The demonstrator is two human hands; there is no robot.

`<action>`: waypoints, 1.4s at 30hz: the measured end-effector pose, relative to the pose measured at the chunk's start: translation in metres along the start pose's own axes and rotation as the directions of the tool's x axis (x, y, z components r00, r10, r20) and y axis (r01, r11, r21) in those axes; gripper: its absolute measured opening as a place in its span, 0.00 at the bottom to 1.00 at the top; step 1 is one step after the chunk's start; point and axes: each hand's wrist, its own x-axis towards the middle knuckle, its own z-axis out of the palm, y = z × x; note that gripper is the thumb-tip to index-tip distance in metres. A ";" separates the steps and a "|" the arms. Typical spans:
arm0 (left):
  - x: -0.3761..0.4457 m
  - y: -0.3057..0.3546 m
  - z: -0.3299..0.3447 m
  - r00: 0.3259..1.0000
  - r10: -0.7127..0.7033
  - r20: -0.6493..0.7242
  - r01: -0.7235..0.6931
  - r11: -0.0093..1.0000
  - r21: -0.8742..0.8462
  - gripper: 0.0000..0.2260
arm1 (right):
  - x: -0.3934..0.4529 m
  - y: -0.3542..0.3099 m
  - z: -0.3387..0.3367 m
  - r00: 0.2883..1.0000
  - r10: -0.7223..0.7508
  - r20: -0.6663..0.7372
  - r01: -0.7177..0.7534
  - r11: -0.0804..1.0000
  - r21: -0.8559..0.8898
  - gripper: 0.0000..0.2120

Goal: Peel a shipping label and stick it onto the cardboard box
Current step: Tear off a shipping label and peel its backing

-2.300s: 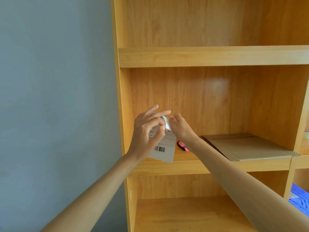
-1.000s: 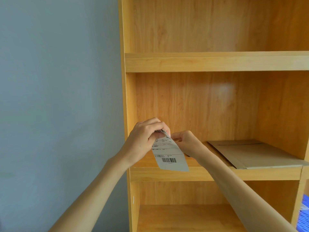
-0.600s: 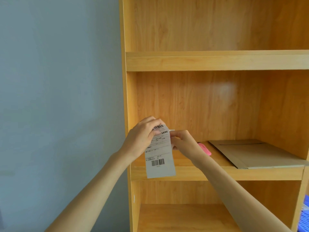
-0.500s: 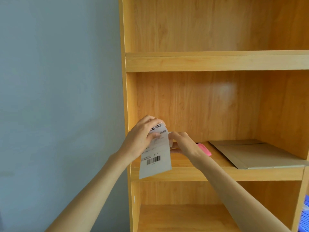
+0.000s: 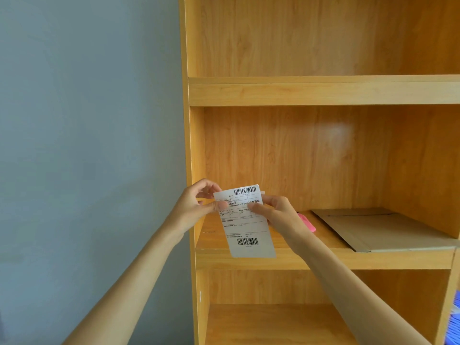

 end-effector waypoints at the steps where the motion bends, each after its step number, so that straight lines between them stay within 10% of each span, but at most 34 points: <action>1: -0.001 0.000 0.000 1.000 -0.011 -0.007 0.011 0.999 -0.043 0.20 | 0.000 -0.001 0.000 1.000 -0.001 -0.006 0.001 1.000 0.006 0.08; 16: -0.009 0.010 0.010 0.979 0.198 -0.053 -0.203 0.975 -0.093 0.09 | 0.001 0.004 -0.007 0.982 0.157 -0.103 -0.129 0.963 0.237 0.25; 35: 0.016 0.077 0.004 0.897 0.290 -0.332 -0.388 0.878 -0.281 0.09 | 0.015 0.035 -0.001 0.982 0.130 -0.136 -0.182 0.847 -0.499 0.19; 42: 0.026 0.080 0.006 0.873 0.388 -0.295 -0.418 0.908 -0.044 0.08 | 0.014 0.039 0.006 0.994 -0.004 -0.113 -0.069 0.768 -0.636 0.18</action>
